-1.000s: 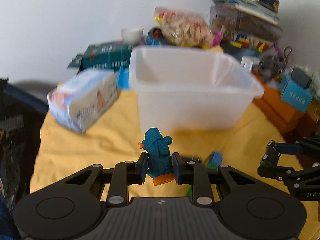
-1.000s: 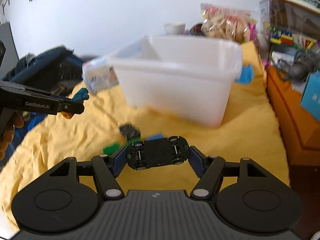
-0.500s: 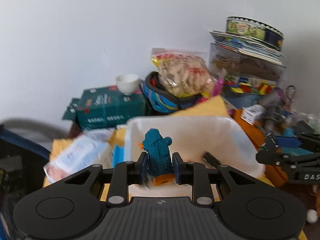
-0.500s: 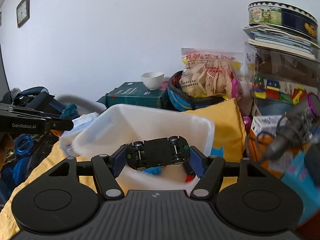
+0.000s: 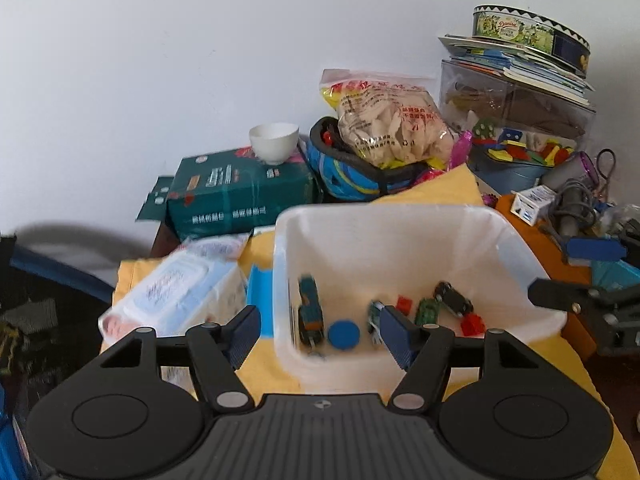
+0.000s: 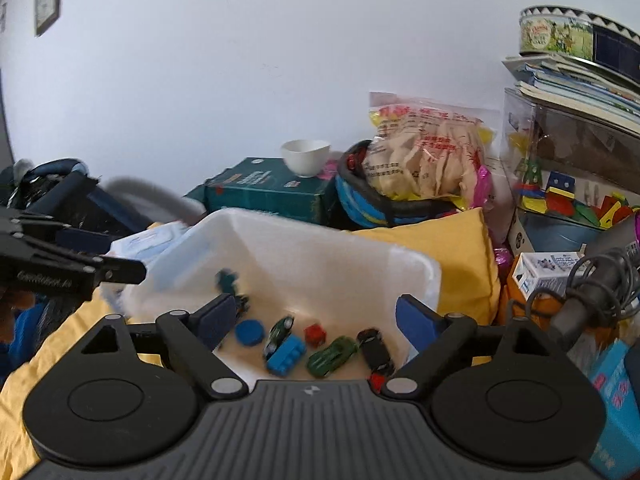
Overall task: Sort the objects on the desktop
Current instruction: 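Carry figure and black car into the white bin and open both tools, then grasp the green block with left tool while right grasps the blue block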
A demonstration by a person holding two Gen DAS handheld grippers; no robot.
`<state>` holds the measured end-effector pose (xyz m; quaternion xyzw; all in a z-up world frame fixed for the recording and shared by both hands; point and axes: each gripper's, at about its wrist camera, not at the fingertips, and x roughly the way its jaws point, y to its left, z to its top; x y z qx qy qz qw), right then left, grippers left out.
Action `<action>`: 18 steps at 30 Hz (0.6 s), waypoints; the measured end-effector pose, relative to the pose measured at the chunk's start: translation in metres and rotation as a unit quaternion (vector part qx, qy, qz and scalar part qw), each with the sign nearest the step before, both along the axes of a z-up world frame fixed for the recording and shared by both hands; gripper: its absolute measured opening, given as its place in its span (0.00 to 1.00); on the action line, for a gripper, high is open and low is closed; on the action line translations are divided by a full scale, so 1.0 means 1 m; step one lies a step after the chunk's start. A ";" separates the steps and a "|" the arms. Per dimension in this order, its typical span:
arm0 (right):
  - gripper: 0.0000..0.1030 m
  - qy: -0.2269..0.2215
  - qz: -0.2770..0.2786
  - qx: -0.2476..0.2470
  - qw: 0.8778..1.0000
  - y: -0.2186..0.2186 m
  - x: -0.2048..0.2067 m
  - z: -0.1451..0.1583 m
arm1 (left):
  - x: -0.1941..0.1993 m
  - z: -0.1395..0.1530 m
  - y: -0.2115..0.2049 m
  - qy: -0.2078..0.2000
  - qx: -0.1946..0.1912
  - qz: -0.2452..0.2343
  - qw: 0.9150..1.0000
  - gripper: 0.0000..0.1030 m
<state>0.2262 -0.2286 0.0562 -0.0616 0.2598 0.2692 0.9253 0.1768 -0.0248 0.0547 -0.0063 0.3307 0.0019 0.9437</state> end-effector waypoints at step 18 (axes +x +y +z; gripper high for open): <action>0.87 0.104 0.008 -0.051 0.993 -0.021 -0.085 -0.086 | -0.079 -0.124 -0.056 0.102 0.029 -0.100 0.989 0.45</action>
